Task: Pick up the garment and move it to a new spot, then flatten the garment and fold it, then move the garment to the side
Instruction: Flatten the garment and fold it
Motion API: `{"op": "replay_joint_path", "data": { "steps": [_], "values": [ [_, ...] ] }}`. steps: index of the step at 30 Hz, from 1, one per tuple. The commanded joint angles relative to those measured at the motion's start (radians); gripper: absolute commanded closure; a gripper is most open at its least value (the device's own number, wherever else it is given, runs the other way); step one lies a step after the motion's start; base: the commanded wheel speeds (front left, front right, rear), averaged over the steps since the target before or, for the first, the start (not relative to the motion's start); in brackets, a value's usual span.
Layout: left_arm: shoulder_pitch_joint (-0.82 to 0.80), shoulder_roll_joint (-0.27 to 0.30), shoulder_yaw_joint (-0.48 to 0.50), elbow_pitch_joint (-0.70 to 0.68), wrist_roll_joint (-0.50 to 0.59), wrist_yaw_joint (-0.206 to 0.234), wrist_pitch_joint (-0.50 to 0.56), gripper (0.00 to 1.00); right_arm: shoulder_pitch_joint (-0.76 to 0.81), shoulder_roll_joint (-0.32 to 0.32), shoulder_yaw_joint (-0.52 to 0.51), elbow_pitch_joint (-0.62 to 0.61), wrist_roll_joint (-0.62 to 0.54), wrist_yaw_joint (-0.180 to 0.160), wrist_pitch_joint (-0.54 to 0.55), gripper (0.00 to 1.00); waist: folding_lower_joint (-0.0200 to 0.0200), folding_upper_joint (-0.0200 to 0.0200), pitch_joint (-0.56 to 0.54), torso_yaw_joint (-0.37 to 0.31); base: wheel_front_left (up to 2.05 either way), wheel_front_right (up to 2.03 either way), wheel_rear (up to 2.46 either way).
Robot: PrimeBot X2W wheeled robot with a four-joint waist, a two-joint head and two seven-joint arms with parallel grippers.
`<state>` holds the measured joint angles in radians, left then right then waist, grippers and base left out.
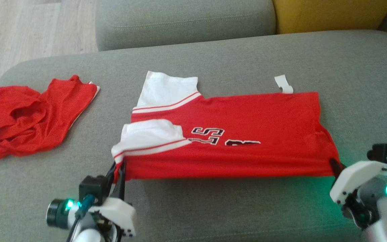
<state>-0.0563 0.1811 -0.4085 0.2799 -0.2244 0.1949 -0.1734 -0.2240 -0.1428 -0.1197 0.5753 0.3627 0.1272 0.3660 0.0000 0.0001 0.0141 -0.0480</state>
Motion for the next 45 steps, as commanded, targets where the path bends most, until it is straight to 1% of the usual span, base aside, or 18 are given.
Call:
{"op": "replay_joint_path", "data": {
  "steps": [1,8,9,10,11,12,13,18,25,28,30,32,34,36,38,41,43,45],
  "values": [
    [-0.024,0.032,0.043,-0.042,-0.005,0.012,0.006,1.00,-0.006,-0.031,0.008,-0.062,0.013,0.003,0.012,1.00,0.0000,-0.0001,-0.002,-0.002,0.00,0.00,0.00],
    [0.003,0.042,0.023,-0.049,-0.008,0.014,0.056,1.00,0.084,-0.016,-0.027,-0.197,0.005,0.003,0.081,1.00,0.0000,-0.0001,0.003,-0.011,0.00,0.00,0.00],
    [0.001,0.043,0.021,-0.043,-0.006,0.014,0.061,1.00,0.086,-0.011,-0.033,-0.211,-0.005,0.003,0.082,0.91,0.0000,-0.0001,0.005,-0.014,0.00,0.00,0.00],
    [-0.001,0.044,0.019,-0.039,-0.006,0.014,0.066,1.00,0.086,-0.006,-0.036,-0.225,-0.019,0.003,0.080,0.10,0.0000,-0.0001,0.007,-0.017,0.00,0.00,0.00],
    [-0.003,0.044,0.020,-0.034,-0.007,0.017,0.071,0.69,0.085,0.001,-0.044,-0.236,-0.031,0.003,0.078,0.00,0.0000,-0.0001,0.010,-0.020,0.00,0.00,0.00],
    [-0.006,0.046,0.021,-0.030,-0.005,0.021,0.074,0.25,0.082,0.007,-0.049,-0.246,-0.043,0.003,0.077,0.00,0.0000,-0.0001,0.013,-0.023,0.00,0.00,0.00],
    [-0.010,0.049,0.022,-0.024,-0.003,0.026,0.080,0.00,0.078,0.012,-0.050,-0.258,-0.055,0.003,0.075,0.00,0.0000,-0.0001,0.016,-0.025,0.00,0.00,0.00],
    [-0.033,0.058,0.032,-0.019,-0.005,0.032,0.085,0.00,0.051,0.027,-0.058,-0.303,-0.106,0.003,0.029,0.00,0.0000,-0.0001,0.029,-0.035,0.00,0.00,0.00],
    [-0.125,0.056,0.074,-0.063,-0.013,0.047,0.006,0.00,-0.019,0.034,-0.032,-0.347,-0.187,0.003,-0.152,0.00,0.0000,-0.0001,0.047,-0.055,0.00,0.00,0.00],
    [-0.190,0.057,0.078,-0.075,-0.010,0.037,-0.012,0.00,-0.053,0.038,-0.002,-0.346,-0.199,0.003,-0.223,0.00,0.0000,-0.0001,0.065,-0.067,0.00,0.00,0.00],
    [-0.244,0.066,0.070,-0.067,-0.002,0.017,-0.003,0.00,-0.077,0.040,0.017,-0.341,-0.211,0.003,-0.259,0.00,0.0000,-0.0001,0.080,-0.078,0.00,0.00,0.00],
    [-0.308,0.075,0.055,-0.050,0.007,-0.010,0.018,0.00,-0.101,0.040,0.037,-0.333,-0.224,0.003,-0.288,0.00,0.0000,-0.0001,0.097,-0.089,0.00,0.00,0.00],
    [-0.381,0.084,0.035,-0.018,0.010,-0.052,0.055,0.00,-0.129,0.041,0.049,-0.324,-0.232,0.003,-0.306,0.00,0.0000,-0.0001,0.118,-0.100,0.00,0.00,0.00],
    [-0.459,0.092,0.015,0.027,0.002,-0.109,0.104,0.00,-0.161,0.044,0.061,-0.315,-0.235,0.003,-0.316,0.00,0.0000,-0.0001,0.143,-0.112,0.00,0.00,0.00],
    [-0.541,0.109,-0.011,0.084,-0.003,-0.180,0.173,0.00,-0.195,0.045,0.079,-0.310,-0.238,0.003,-0.322,0.00,0.0000,-0.0001,0.174,-0.127,0.00,0.00,0.00],
    [-0.667,0.136,-0.033,0.178,-0.006,-0.259,0.250,0.00,-0.243,0.046,0.112,-0.301,-0.239,0.003,-0.328,0.00,0.0000,-0.0001,0.217,-0.152,0.00,0.00,0.00],
    [-0.742,0.152,-0.053,0.245,-0.004,-0.290,0.292,0.00,-0.274,0.046,0.132,-0.294,-0.236,0.003,-0.332,0.00,0.0000,-0.0001,0.240,-0.168,0.00,0.00,0.00],
    [-0.802,0.167,-0.080,0.314,-0.006,-0.309,0.343,0.00,-0.301,0.049,0.151,-0.288,-0.229,0.003,-0.336,0.00,0.0000,-0.0001,0.262,-0.186,0.00,0.00,0.00]
  ]
}}
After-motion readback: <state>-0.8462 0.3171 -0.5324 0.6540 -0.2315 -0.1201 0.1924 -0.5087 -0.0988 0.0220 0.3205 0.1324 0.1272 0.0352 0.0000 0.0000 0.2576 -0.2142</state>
